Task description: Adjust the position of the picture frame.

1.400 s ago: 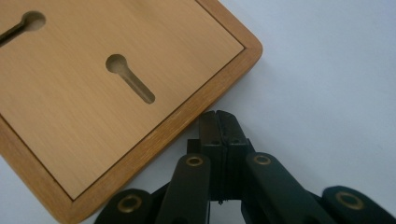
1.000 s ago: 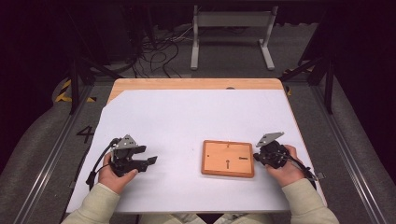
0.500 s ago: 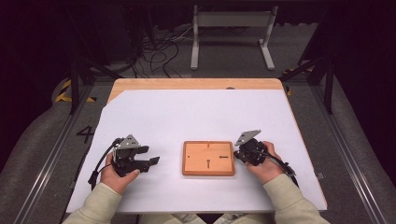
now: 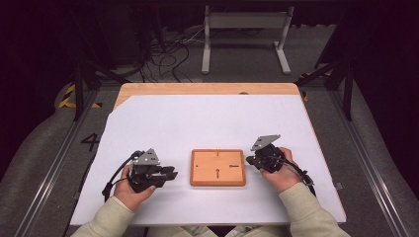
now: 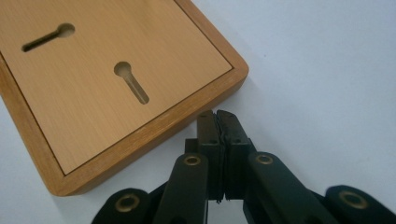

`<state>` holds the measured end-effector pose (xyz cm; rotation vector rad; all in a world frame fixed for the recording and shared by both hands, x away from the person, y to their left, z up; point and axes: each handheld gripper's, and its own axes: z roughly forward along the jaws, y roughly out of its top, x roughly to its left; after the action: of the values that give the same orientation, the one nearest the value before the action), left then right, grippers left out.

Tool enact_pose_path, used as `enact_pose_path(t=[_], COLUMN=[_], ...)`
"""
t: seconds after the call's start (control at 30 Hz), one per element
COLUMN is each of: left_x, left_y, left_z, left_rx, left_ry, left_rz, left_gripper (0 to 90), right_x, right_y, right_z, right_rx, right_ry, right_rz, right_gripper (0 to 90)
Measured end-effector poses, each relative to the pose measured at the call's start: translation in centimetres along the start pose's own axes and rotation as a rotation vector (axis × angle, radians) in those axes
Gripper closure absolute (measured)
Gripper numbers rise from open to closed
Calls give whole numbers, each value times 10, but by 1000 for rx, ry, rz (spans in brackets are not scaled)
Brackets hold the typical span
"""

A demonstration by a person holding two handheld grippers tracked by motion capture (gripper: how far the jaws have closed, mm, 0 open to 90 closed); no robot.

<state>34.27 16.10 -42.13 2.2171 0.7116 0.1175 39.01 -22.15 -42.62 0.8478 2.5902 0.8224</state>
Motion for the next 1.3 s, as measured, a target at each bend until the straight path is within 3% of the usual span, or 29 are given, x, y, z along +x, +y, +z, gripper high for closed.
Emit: enact_pose_path(t=[0.1, 0.33, 0.5, 0.73, 0.87, 0.97, 1.07, 1.17, 1.23, 1.3], left_x=[-4, -23, -32, -37, -36, -33, -30, -30, -25, -17], left_y=[2, 10, 15, 18, 18, 17, 17, 18, 19, 21], left_z=[2, 15, 27, 44, 53, 57, 58, 59, 63, 64], left_rx=[12, 37, 73, 132, 189, 220, 214, 207, 219, 208], left_ry=[-13, -108, -146, -160, -136, -77, -98, -76, -18, -33], left_rz=[6, 59, 89, 111, 107, 101, 76, 77, 45, -11], left_gripper=[813, 854, 881, 866, 881, 884, 895, 895, 895, 896], right_x=[0, -1, -1, -1, -1, -1, -2, -3, -4, -4], right_y=[0, -1, 1, 0, -1, -1, -1, -1, -1, -1], right_z=[-2, -8, -9, -13, -14, -14, -15, -15, -16, -16], right_rx=[-8, -32, -44, -58, -62, -63, -65, -65, -69, -70], right_ry=[2, 2, 5, 7, 9, 9, 4, 3, -2, -2], right_rz=[-1, 7, 4, 12, 19, 18, 21, 25, 24, 26], right_gripper=[892, 890, 886, 886, 886, 886, 885, 885, 886, 886])
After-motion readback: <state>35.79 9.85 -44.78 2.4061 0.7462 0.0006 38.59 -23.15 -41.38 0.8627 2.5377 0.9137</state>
